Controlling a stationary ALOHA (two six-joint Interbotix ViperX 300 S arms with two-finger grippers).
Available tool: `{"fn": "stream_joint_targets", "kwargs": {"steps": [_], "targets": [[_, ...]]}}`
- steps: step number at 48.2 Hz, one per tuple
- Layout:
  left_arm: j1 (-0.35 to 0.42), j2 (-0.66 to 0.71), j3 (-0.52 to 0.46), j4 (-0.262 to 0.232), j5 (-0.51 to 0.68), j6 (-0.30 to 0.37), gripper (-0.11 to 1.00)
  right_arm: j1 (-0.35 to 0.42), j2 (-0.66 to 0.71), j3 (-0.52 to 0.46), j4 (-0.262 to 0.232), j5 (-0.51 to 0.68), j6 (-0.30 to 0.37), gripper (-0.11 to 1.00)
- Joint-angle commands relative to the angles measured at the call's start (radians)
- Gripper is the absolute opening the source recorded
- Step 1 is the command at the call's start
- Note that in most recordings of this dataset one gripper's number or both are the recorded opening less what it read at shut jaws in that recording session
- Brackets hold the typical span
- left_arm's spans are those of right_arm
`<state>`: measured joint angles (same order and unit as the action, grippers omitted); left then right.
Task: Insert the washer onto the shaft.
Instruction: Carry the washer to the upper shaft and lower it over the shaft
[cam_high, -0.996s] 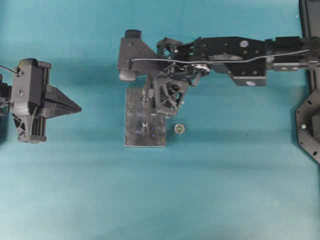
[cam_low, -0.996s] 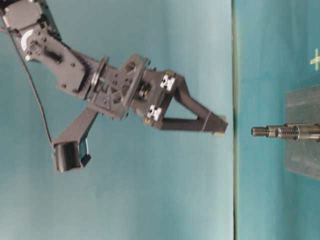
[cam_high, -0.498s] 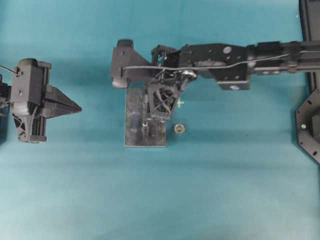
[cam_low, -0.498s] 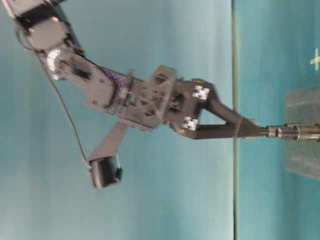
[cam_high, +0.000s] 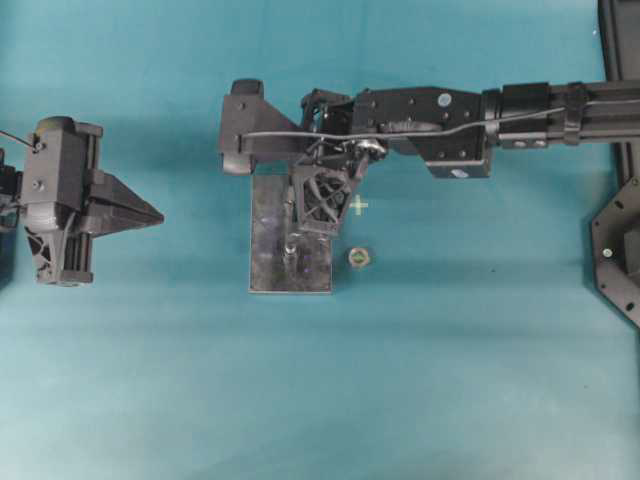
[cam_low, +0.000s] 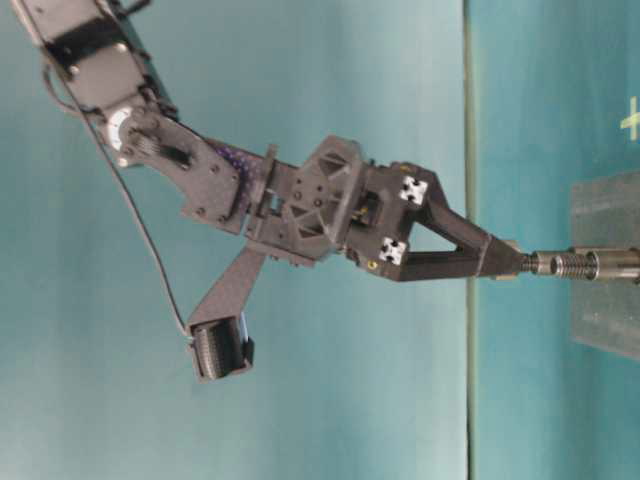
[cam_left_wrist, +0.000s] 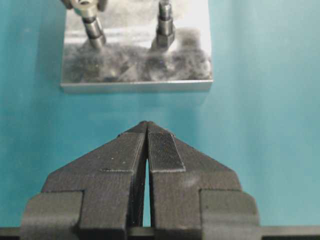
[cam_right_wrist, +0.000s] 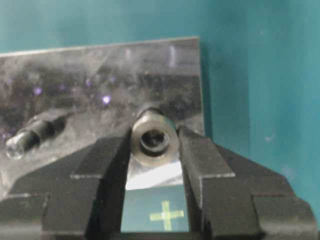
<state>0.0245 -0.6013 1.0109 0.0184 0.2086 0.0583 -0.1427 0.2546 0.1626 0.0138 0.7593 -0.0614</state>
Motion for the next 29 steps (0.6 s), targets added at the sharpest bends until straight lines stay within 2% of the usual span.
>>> {"fn": "stream_joint_targets", "kwargs": {"steps": [1, 29], "targets": [[-0.003, -0.002, -0.009, 0.003, -0.008, -0.002, 0.0, -0.009, -0.023, -0.015, -0.005, 0.011, -0.005, 0.32], [-0.003, -0.003, -0.008, 0.003, -0.006, -0.003, 0.0, -0.011, -0.015, -0.026, -0.005, 0.015, 0.003, 0.32]]}}
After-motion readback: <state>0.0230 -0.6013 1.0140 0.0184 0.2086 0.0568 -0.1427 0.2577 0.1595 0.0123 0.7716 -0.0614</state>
